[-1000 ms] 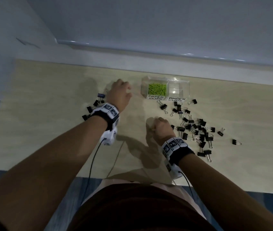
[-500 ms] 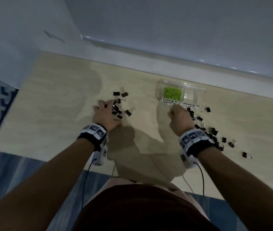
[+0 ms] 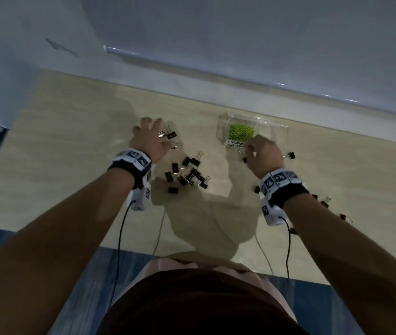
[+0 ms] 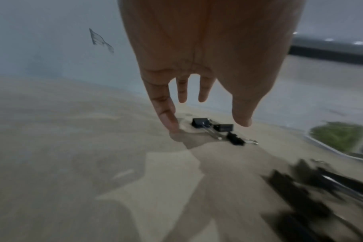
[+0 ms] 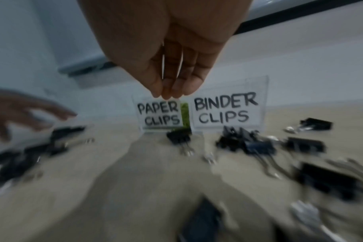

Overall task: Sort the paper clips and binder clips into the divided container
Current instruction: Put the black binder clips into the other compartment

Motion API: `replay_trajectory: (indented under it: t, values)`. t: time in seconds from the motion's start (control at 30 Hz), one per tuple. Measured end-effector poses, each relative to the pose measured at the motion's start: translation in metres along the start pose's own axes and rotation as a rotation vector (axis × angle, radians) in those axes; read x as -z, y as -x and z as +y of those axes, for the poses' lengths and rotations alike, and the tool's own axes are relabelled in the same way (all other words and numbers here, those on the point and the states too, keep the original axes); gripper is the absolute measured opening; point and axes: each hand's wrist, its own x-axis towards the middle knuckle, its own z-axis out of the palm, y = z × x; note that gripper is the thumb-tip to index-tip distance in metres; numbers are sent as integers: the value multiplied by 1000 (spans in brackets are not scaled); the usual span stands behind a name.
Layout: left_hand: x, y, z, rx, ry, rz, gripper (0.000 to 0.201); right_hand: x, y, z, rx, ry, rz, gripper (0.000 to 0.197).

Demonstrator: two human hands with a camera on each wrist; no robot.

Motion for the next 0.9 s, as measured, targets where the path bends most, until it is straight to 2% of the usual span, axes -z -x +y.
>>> replay_trajectory:
  t: [0.1, 0.17, 0.27, 0.33, 0.53, 0.63, 0.77, 0.9]
  values:
    - [2, -18, 1, -21, -80, -105, 73, -12, 22, 4, -16, 85, -252, 42]
    - [-5, -14, 9, -80, -145, -115, 71, -16, 31, 6, -47, 119, -363, 53]
    - [-27, 11, 25, -196, -175, -87, 63, -24, 48, 12, -20, 114, -323, 55]
    - [-46, 33, 34, -264, -165, -86, 66, -28, 62, 19, 17, 107, -304, 53]
    - [-74, 74, 49, -375, -146, -223, 78, -29, 89, 39, 17, 41, -263, 37]
    - [-80, 80, 59, -394, -37, -178, 61, -26, 93, 38, 20, 16, -223, 29]
    - [-83, 81, 71, -349, 50, -148, 33, -26, 94, 34, 4, 1, -202, 24]
    - [-80, 75, 80, -327, 89, -156, 23, -28, 93, 37, -18, -79, -136, 14]
